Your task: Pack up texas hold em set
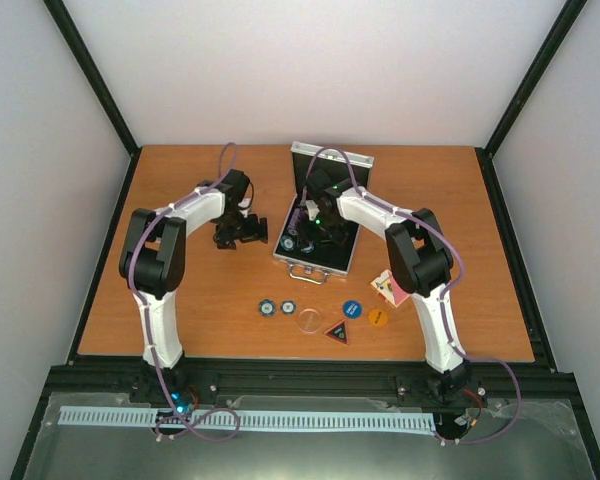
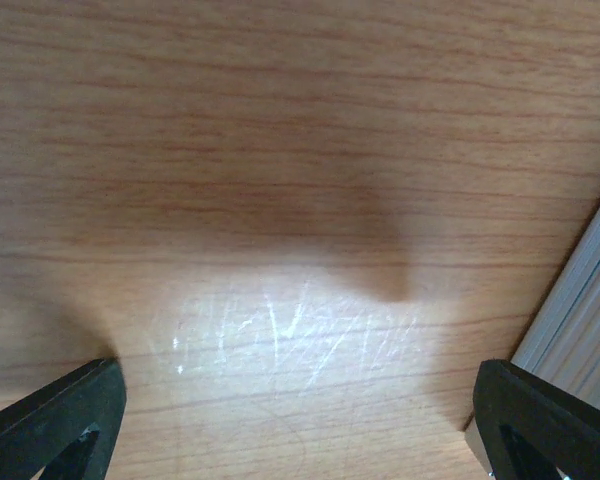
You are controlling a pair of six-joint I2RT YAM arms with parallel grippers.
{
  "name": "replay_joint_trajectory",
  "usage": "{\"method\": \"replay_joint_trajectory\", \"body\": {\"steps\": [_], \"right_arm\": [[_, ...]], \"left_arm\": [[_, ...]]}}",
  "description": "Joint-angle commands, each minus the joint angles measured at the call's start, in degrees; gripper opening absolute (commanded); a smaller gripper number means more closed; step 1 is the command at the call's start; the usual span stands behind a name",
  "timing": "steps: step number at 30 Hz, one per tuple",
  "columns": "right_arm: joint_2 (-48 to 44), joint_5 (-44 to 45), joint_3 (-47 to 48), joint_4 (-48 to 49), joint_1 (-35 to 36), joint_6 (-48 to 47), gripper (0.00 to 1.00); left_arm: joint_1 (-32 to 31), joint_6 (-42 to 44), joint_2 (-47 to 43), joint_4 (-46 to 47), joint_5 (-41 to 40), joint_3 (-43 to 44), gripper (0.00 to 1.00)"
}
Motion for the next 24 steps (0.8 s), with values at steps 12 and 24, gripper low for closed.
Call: {"method": "replay_joint_trajectory", "body": {"steps": [12,24], "right_arm": [[0.14,-7.61,-0.94,4.28,0.1,-1.38,0.61],[-1.99,-9.37,-1.08,3.89,0.05,-1.77,0.61]], "left_arm": [[-2.63,0.41,5.68,0.33,4.93,1.49,0.98],[-3.02,0.74,8.04,1.96,7.17,-1.08,0.98]]}}
